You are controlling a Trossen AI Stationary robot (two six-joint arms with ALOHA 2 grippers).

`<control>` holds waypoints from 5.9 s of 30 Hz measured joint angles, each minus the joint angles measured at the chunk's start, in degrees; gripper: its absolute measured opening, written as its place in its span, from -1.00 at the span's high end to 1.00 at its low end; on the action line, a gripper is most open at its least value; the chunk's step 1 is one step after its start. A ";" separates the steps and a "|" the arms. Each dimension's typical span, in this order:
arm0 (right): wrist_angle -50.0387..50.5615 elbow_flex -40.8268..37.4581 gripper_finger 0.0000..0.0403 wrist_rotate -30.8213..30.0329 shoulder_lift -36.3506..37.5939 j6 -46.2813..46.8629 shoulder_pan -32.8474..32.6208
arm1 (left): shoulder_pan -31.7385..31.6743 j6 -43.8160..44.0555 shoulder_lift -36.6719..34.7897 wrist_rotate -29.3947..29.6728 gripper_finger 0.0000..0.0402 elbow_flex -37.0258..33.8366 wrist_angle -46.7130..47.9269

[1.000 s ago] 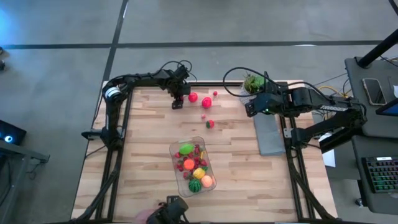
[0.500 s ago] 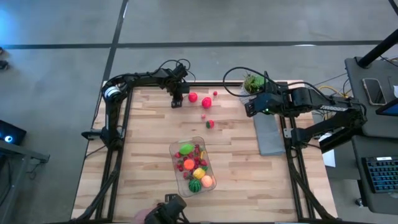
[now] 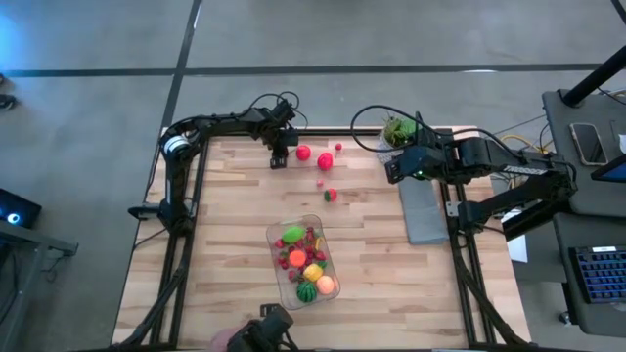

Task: Pick and placing Produce into tupperware
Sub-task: Put the red cherry into the transparent bin

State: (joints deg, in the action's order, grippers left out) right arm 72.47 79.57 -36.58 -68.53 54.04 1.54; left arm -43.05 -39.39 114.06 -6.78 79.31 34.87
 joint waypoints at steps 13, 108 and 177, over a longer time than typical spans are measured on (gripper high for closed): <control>0.07 0.00 -0.11 0.00 0.00 -0.03 -0.02 | -0.02 5.99 -0.72 -0.07 0.61 -0.07 4.60; -26.66 15.52 -0.11 41.48 -45.74 -20.56 32.00 | 36.39 80.52 -55.08 37.90 -0.19 -14.79 9.59; -3.23 46.62 0.38 47.53 -74.12 -15.27 38.35 | 16.31 50.80 -44.72 25.30 -0.19 -15.19 3.56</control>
State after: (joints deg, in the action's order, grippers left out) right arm 69.23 126.19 10.96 -142.65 38.77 39.89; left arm -26.74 11.41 69.34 18.51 64.12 38.44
